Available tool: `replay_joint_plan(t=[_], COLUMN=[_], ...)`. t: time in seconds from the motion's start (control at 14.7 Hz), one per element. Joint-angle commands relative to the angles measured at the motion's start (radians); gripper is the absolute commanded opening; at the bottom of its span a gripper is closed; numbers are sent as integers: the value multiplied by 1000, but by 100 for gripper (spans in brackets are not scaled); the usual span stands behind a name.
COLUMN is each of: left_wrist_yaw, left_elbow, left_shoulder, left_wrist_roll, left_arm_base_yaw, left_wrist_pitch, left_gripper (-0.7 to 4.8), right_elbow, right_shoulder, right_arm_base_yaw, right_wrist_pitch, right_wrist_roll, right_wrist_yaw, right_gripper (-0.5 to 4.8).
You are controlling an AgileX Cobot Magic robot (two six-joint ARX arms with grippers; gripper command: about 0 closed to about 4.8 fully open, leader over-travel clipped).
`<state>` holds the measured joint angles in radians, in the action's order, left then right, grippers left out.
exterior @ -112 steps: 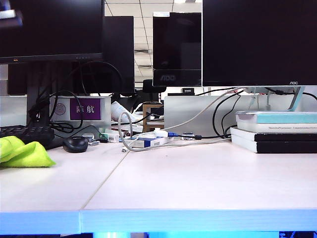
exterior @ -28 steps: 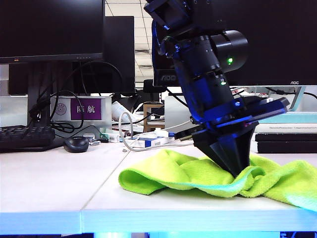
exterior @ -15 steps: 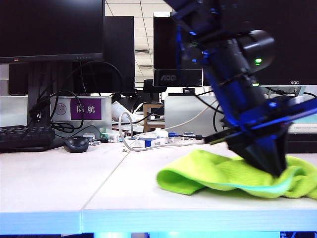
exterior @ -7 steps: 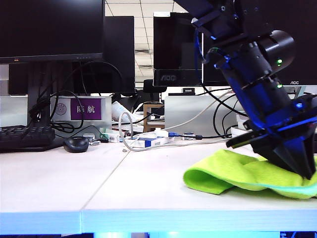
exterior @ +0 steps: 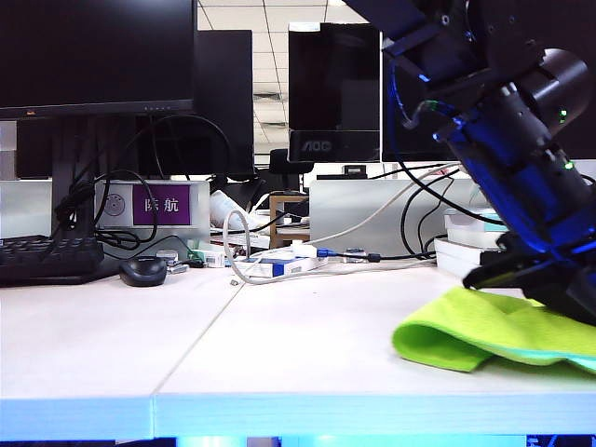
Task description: Wipe the table from left to right using the rag.
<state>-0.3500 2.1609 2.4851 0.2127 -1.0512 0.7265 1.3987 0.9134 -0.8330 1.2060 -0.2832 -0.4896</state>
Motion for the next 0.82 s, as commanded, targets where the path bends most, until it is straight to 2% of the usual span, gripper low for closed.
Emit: replay_joint_plan(t=[0.07, 0.82], left_wrist_yaw=[0, -35], left_elbow=[-5, 8], left_shoulder=[32, 62], left_wrist_roll=[20, 119], left_arm_base_yaw=[-11, -30], left_wrist_pitch=[-12, -190], left_gripper=[-6, -6], right_elbow=[3, 3], right_shoulder=[-3, -3], right_arm_base_yaw=[0, 0], right_wrist_pitch=[-6, -6], right_wrist_roll=[-5, -5], right_wrist_yaw=[-4, -3], right_gripper=[-5, -6])
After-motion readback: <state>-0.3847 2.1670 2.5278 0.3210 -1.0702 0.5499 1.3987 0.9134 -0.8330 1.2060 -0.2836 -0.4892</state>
